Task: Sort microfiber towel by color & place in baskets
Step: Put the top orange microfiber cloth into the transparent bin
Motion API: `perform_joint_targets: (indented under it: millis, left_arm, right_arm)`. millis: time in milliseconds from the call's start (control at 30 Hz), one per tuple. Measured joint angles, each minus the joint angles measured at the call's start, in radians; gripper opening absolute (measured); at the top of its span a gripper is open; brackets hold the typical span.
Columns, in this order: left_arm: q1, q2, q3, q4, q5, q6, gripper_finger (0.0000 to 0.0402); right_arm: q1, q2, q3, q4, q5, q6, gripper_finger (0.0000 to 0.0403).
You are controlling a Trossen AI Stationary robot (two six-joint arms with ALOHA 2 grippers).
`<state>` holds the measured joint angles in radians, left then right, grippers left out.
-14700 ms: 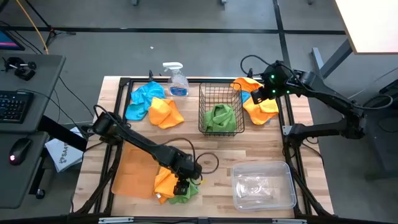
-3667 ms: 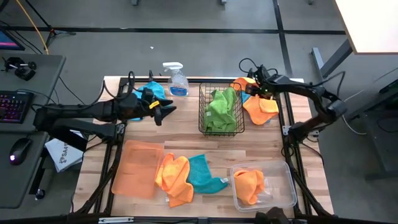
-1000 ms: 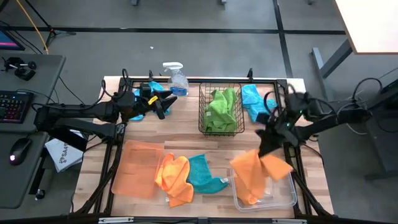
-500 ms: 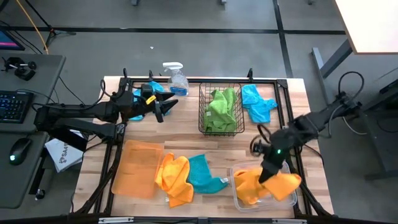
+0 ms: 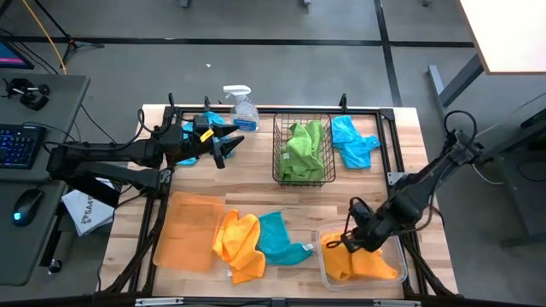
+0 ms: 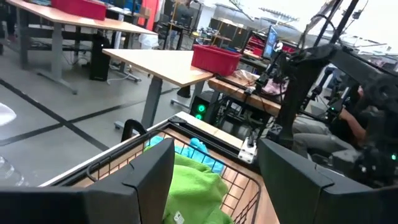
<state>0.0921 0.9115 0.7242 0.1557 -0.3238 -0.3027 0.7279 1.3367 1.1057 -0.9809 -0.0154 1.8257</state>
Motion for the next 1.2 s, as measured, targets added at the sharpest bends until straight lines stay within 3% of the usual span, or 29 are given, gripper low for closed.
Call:
perform_joint_targets:
  millis: [433, 700, 967, 1200]
  left_arm:
    - [0.000, 0.000, 0.000, 0.000, -0.003, -0.009, 0.0217]
    - [0.000, 0.000, 0.000, 0.000, -0.003, -0.008, 0.0217]
    - [0.000, 0.000, 0.000, 0.000, -0.003, -0.008, 0.0217]
    - [0.000, 0.000, 0.000, 0.001, -0.003, -0.007, 0.0217]
  right_arm:
    - [0.015, 0.260, 0.000, 0.043, -0.017, 0.063, 0.0001]
    - [0.011, 0.327, 0.002, 0.048, -0.014, 0.062, 0.0027]
    - [0.013, 0.325, 0.002, 0.066, -0.086, 0.060, 0.0125]
    - [0.023, 0.326, 0.084, 0.010, -0.031, 0.051, 0.0214]
